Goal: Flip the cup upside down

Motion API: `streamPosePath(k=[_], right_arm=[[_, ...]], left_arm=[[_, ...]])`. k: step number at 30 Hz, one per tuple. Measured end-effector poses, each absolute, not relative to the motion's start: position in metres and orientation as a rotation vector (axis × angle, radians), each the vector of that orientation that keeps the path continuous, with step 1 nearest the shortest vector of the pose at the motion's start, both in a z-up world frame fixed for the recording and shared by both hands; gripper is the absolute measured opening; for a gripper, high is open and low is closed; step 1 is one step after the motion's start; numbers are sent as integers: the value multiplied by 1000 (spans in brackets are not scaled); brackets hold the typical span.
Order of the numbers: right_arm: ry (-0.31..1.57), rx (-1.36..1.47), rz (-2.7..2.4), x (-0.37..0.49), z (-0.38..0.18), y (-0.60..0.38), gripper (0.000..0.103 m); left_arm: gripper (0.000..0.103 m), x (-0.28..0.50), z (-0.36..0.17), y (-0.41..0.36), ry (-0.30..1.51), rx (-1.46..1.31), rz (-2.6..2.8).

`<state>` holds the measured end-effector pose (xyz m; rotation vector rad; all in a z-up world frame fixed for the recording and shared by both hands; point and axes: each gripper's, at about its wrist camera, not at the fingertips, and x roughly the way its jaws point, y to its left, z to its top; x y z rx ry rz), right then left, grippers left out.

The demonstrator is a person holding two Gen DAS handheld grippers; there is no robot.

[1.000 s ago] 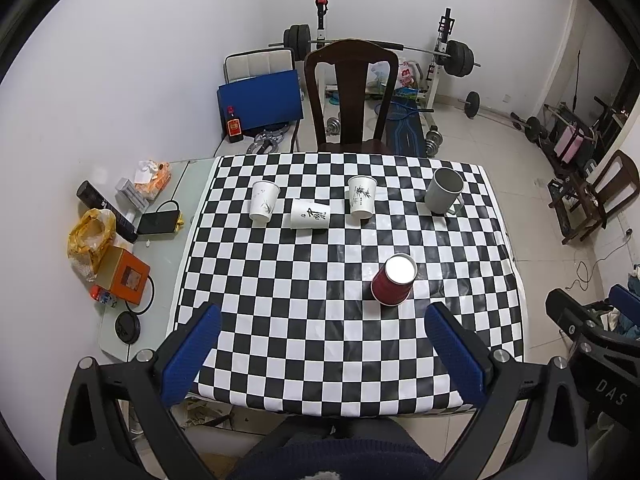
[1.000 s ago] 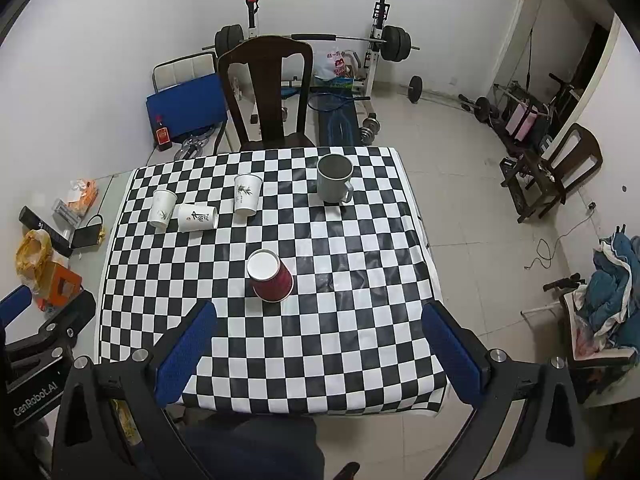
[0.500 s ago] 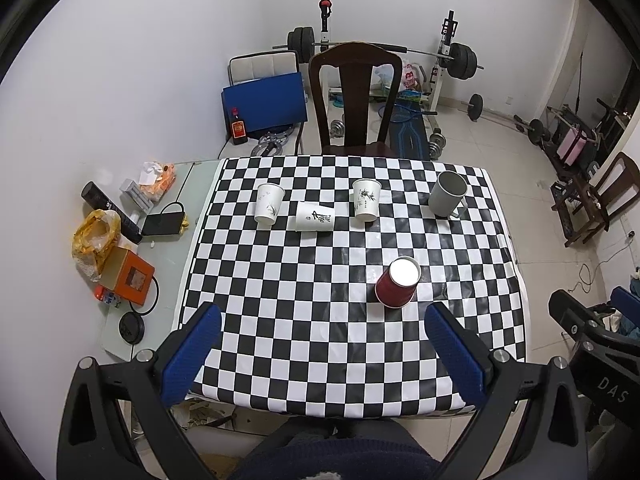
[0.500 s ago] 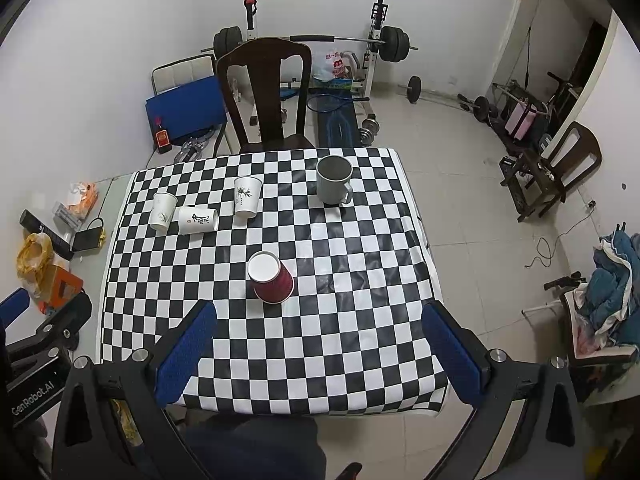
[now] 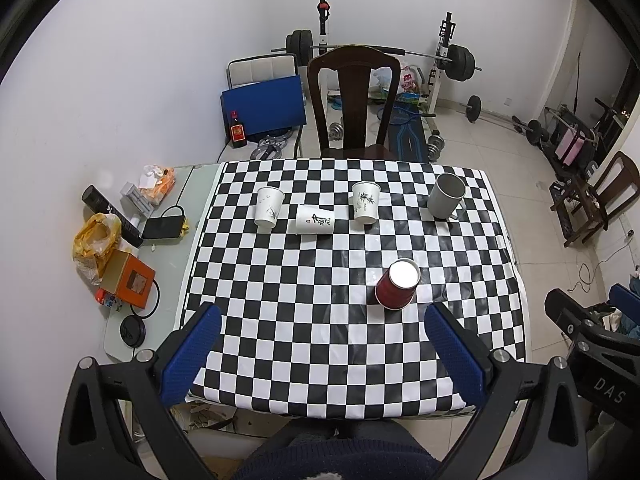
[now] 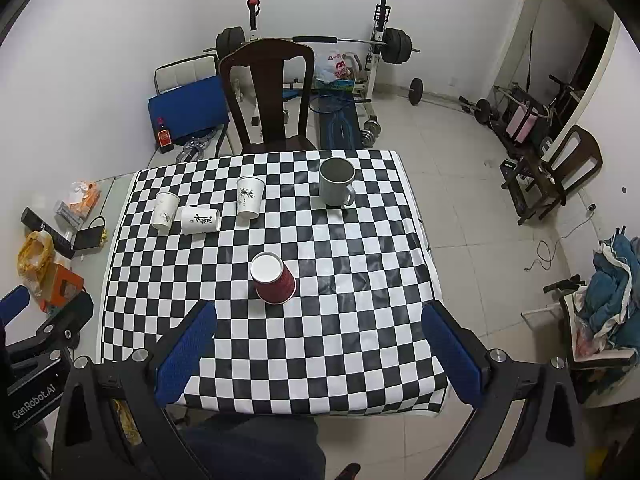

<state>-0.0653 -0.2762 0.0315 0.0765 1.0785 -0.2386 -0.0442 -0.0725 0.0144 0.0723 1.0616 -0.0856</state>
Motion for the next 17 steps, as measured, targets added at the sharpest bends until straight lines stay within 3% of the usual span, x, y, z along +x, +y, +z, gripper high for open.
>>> streamPosePath(k=[17], right_arm=[[1083, 75, -237, -66, 33, -276, 103]], left_arm=[[103, -46, 16, -73, 1061, 71, -86]])
